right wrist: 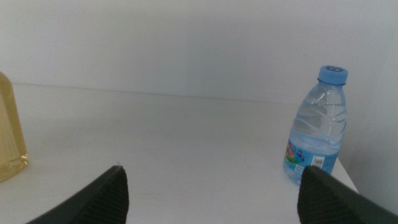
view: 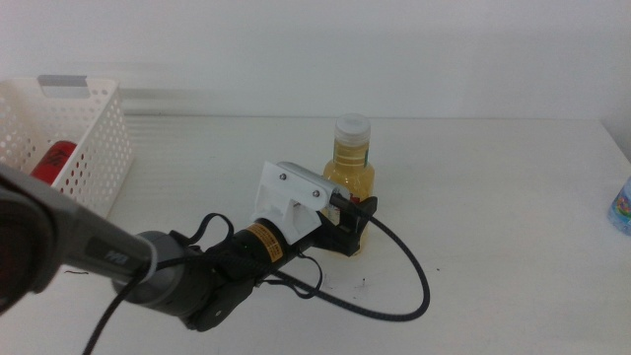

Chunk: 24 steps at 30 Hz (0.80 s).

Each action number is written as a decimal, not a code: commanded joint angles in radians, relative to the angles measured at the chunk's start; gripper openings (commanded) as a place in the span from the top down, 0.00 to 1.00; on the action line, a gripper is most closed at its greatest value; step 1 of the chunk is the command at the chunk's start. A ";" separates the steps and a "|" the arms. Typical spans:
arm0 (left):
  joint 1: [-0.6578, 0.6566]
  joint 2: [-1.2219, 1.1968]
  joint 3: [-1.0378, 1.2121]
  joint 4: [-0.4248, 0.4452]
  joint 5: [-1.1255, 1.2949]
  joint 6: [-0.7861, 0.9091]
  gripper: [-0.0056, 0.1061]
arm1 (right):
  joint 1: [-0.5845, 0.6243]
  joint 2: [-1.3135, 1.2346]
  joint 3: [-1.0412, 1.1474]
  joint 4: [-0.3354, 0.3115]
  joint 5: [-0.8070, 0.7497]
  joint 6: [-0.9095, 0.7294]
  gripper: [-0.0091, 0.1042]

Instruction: Use arms to grab the bottles and put them into the dustbin to the left of the table.

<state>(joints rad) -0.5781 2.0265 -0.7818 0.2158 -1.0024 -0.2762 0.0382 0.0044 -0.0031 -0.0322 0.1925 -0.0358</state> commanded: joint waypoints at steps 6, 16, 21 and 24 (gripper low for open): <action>0.000 0.075 -0.069 -0.015 -0.010 -0.016 0.11 | -0.009 -0.004 0.003 -0.005 -0.013 -0.006 0.10; 0.000 0.151 -0.149 -0.015 0.003 -0.012 0.11 | -0.009 -0.004 0.003 -0.005 -0.013 -0.006 0.10; 0.000 0.152 -0.159 -0.015 0.012 0.017 0.12 | -0.009 -0.004 0.003 -0.005 -0.013 -0.006 0.10; 0.000 0.152 -0.159 -0.015 0.012 0.017 0.20 | -0.009 -0.004 0.003 -0.005 -0.013 -0.006 0.10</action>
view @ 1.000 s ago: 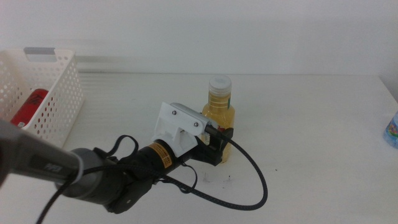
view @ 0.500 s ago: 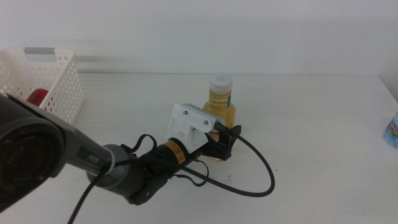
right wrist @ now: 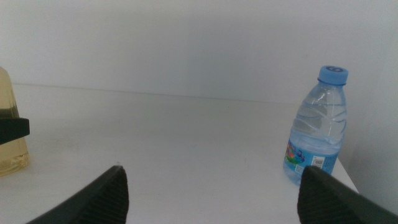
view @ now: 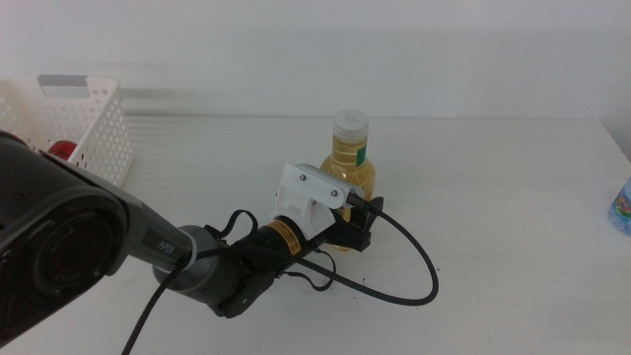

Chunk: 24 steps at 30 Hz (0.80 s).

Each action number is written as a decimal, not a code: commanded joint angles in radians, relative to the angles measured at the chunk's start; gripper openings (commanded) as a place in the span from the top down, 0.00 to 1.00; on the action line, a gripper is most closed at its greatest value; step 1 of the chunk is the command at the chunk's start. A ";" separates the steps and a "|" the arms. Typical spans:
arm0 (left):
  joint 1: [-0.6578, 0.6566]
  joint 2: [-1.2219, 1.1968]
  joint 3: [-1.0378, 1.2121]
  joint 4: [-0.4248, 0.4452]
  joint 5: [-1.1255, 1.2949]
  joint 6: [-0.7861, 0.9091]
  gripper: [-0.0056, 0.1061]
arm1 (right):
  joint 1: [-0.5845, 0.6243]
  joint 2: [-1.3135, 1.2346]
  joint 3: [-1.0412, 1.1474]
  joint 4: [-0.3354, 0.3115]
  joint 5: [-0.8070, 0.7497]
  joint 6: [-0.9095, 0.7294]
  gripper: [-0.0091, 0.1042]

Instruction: Use arms to grab the bottles and put them into the dustbin to the left of the table.

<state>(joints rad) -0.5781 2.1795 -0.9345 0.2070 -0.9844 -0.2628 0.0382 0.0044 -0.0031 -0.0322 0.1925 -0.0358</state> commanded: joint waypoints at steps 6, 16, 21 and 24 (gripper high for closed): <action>0.006 -0.005 -0.006 0.049 -0.006 0.001 0.59 | -0.009 -0.004 0.003 -0.005 -0.013 -0.006 0.10; 0.011 -0.232 -0.004 0.226 0.323 -0.119 0.92 | -0.009 -0.004 0.003 -0.005 -0.013 -0.006 0.10; 0.011 -0.422 -0.004 0.286 0.565 -0.287 0.92 | -0.009 -0.004 0.003 -0.005 -0.013 -0.006 0.10; 0.011 -0.534 -0.019 0.353 0.730 -0.354 0.92 | -0.009 -0.004 0.003 -0.005 -0.013 -0.006 0.10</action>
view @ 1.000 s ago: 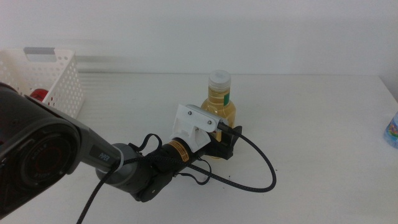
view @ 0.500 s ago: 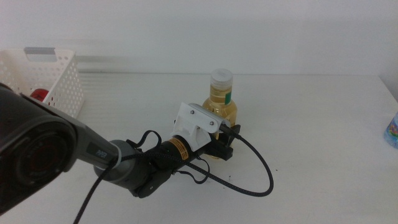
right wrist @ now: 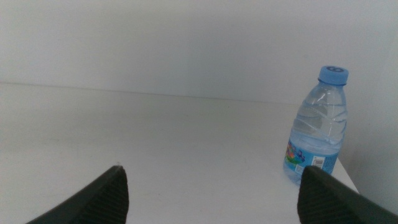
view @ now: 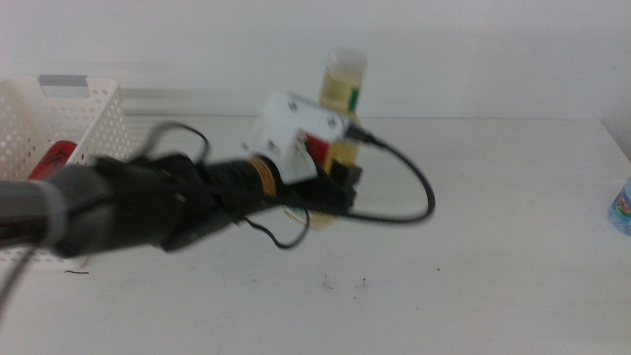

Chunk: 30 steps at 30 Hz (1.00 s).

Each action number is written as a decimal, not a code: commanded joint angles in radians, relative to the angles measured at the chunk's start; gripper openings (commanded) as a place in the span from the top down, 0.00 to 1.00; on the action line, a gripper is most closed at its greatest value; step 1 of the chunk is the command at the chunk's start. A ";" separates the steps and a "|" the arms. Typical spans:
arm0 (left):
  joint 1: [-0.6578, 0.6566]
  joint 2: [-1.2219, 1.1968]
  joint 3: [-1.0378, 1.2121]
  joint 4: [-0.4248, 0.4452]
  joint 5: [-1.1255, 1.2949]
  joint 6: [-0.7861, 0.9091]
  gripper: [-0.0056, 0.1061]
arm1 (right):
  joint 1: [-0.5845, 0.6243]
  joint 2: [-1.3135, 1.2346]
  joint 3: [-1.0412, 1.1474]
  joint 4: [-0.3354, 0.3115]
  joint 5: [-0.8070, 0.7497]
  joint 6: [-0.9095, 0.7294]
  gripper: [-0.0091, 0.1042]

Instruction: Use arms to grab the bottles and put them into the dustbin to the left of the table.

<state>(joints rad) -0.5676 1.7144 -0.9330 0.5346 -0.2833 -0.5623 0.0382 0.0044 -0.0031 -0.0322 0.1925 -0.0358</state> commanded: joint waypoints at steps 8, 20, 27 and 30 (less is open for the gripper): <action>0.094 -0.264 -0.225 -0.114 0.607 0.123 0.92 | -0.009 -0.004 0.003 -0.005 -0.013 -0.006 0.10; 0.513 -0.125 -0.769 -0.791 1.315 0.926 0.92 | -0.009 -0.004 0.003 -0.005 -0.013 -0.006 0.10; 0.671 0.044 -0.977 -0.768 1.499 0.933 0.92 | -0.009 -0.004 0.003 -0.005 -0.013 -0.006 0.10; 0.716 0.106 -1.040 -0.739 1.504 0.933 0.92 | -0.009 -0.004 0.003 -0.005 -0.013 -0.006 0.10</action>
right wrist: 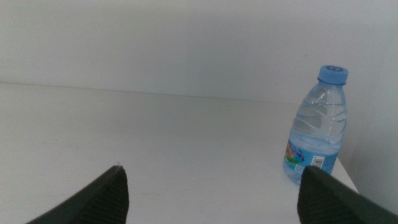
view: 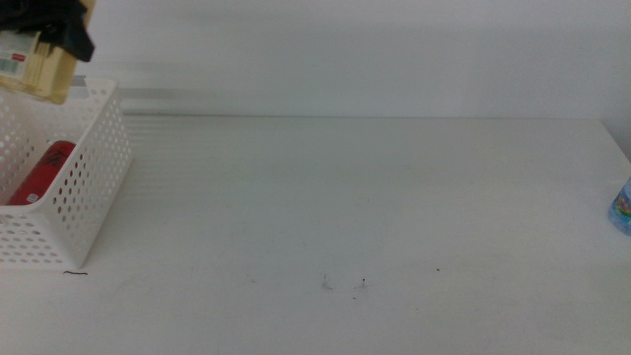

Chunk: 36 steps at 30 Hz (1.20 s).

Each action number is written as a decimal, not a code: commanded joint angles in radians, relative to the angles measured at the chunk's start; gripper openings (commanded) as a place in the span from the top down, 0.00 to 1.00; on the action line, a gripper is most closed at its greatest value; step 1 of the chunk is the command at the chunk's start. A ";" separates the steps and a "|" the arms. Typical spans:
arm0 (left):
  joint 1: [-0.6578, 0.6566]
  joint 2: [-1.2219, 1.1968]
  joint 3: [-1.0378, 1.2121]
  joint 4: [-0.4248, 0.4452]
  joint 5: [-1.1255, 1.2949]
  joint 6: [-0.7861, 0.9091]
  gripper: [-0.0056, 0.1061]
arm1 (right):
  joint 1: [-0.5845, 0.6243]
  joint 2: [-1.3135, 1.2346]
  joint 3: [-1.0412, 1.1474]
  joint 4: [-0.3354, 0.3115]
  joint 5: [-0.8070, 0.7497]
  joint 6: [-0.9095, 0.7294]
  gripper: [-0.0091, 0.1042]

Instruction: Use arms to grab the bottles and put them into the dustbin to the left of the table.

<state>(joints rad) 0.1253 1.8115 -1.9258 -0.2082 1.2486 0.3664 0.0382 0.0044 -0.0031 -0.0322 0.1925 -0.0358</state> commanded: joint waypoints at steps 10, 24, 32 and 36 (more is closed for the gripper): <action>0.155 0.189 -0.091 0.016 -0.028 0.006 0.92 | -0.009 -0.004 0.003 -0.005 -0.013 -0.006 0.10; 0.165 0.284 -0.040 0.080 -0.028 0.047 0.92 | -0.009 -0.004 0.003 -0.005 -0.013 -0.006 0.10; 0.166 0.284 0.039 0.115 -0.028 0.028 0.92 | -0.009 -0.004 0.003 -0.005 -0.013 -0.006 0.10; 0.173 0.284 0.060 0.115 -0.028 0.026 0.92 | -0.009 -0.004 0.003 -0.005 -0.013 -0.006 0.10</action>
<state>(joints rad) 0.2925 2.1192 -1.8612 -0.0885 1.2440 0.4051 0.0382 0.0044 -0.0031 -0.0322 0.1925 -0.0358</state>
